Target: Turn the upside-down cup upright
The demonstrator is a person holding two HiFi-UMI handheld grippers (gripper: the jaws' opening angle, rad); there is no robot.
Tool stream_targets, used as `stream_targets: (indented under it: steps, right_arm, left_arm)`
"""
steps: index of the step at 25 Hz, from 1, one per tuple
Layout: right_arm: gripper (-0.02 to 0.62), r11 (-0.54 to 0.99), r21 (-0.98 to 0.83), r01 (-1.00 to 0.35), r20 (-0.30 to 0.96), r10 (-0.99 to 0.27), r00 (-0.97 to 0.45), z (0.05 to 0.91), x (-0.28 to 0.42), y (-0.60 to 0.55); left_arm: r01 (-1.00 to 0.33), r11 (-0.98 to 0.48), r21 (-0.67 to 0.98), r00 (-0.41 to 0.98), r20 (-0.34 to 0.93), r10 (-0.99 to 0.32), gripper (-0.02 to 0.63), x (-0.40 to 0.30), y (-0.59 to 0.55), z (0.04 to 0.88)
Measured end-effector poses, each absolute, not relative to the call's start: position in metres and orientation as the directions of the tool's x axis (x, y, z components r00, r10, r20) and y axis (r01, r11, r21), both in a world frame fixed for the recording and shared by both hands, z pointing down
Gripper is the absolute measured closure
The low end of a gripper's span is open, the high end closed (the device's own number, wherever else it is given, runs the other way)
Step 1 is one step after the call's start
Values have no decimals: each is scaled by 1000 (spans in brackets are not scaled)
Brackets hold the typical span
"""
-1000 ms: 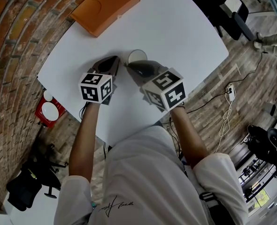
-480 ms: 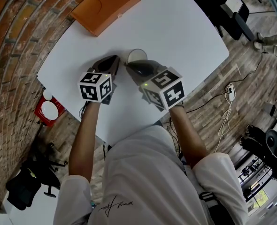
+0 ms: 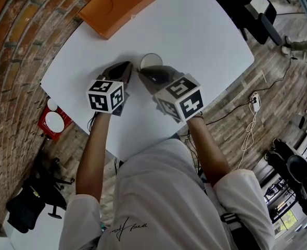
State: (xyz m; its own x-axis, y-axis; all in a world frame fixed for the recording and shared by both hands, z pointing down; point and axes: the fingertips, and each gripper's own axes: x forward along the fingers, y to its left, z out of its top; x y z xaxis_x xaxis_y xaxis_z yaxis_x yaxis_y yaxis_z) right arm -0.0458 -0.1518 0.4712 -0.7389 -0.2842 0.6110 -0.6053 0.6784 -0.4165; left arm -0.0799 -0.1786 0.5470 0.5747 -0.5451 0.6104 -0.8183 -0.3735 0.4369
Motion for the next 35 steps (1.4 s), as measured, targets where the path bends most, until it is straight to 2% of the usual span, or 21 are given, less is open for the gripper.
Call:
stream_targets:
  steps: [35]
  right_arm:
    - [560,745,-384,-546,608,-241,-756,468,-70,-151]
  left_arm:
    - [-822,-349,450,568,602,-561,597,-90,-178,546]
